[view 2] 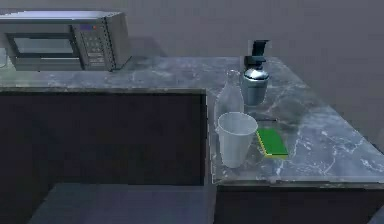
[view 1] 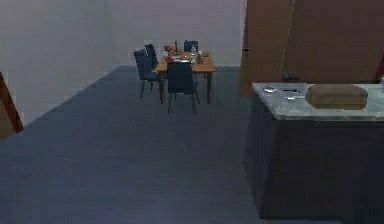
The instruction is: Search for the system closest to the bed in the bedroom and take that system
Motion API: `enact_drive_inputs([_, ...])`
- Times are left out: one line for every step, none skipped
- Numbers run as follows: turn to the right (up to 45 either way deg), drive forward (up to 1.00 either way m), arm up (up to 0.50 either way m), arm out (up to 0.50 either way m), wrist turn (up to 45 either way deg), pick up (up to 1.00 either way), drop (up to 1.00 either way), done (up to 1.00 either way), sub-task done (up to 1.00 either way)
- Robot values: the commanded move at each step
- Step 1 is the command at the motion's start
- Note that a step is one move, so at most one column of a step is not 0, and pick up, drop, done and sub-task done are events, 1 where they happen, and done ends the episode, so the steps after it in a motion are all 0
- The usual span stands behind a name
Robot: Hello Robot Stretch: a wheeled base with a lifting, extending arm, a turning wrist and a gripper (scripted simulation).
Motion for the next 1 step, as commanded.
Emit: enact_drive_inputs([0.0, 1.00, 0.00, 0.00, 0.0, 0.00, 0.00, 0.00, 0.00])
